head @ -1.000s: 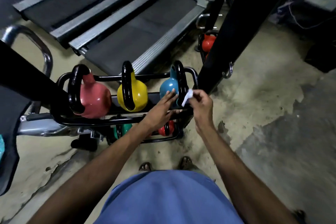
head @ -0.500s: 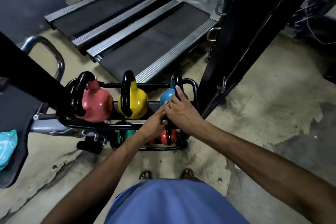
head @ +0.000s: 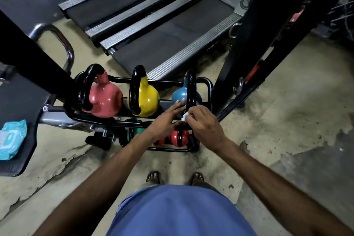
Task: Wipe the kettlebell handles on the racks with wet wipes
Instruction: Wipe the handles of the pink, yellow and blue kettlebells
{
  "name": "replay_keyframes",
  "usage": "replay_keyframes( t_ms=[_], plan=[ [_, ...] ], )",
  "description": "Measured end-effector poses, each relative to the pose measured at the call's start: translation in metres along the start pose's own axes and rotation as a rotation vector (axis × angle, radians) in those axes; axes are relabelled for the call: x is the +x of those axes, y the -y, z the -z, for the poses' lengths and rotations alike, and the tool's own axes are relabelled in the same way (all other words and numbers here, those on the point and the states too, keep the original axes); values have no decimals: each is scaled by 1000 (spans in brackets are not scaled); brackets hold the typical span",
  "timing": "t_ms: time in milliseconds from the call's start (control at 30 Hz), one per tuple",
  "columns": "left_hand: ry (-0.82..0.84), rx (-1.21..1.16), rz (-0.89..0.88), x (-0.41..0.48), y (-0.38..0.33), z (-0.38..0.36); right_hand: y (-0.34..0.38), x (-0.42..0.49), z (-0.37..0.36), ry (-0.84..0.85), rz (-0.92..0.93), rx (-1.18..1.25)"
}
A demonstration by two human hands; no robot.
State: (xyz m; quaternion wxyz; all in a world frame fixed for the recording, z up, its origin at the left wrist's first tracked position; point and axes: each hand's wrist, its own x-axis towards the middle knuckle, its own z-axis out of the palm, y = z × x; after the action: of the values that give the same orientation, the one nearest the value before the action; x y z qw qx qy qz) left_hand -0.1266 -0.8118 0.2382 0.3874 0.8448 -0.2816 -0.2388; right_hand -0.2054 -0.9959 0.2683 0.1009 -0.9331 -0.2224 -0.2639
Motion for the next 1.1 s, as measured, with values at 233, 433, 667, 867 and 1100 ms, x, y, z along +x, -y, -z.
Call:
replay_keyframes(
  t_ms=[233, 433, 667, 867, 1100],
  plan=[
    [-6, 12, 4, -2, -3, 1, 33, -2, -7, -234, -944, 616],
    [-10, 9, 22, -4, -8, 2, 6, 37, -13, -130, -1276, 1136],
    [7, 34, 32, -3, -6, 4, -34, 68, -21, -61, -1452, 1328],
    [-3, -10, -18, -2, -2, 0, -16, 15, -6, 139, -1089, 1102],
    [10, -11, -25, -3, -2, 1, -5, 9, -17, 79, -1147, 919]
  ],
)
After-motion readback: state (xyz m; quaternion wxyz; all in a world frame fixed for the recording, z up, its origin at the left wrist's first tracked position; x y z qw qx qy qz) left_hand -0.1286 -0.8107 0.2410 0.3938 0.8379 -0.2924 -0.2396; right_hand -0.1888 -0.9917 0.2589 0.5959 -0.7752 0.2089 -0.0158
